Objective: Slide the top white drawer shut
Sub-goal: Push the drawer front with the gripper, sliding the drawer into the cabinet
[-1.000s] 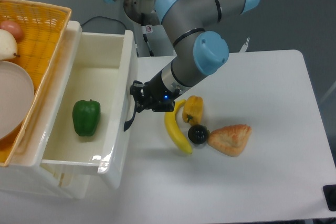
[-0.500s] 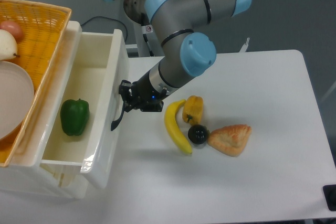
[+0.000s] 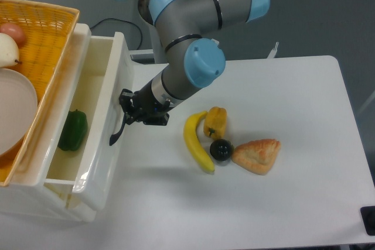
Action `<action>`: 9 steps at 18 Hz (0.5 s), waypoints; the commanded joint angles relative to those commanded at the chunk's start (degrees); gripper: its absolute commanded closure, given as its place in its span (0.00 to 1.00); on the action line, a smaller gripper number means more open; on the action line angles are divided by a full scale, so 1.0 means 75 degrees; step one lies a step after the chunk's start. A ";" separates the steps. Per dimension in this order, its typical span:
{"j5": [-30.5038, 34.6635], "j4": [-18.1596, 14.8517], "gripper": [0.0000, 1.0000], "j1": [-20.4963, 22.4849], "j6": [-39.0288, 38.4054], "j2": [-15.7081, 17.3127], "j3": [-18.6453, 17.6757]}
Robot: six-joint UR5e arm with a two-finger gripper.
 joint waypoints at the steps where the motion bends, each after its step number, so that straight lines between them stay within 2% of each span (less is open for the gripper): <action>1: 0.0000 0.0000 0.89 -0.0047 0.0000 -0.0012 0.0000; 9: 0.0000 0.0023 0.89 -0.0293 -0.0106 -0.0058 -0.0012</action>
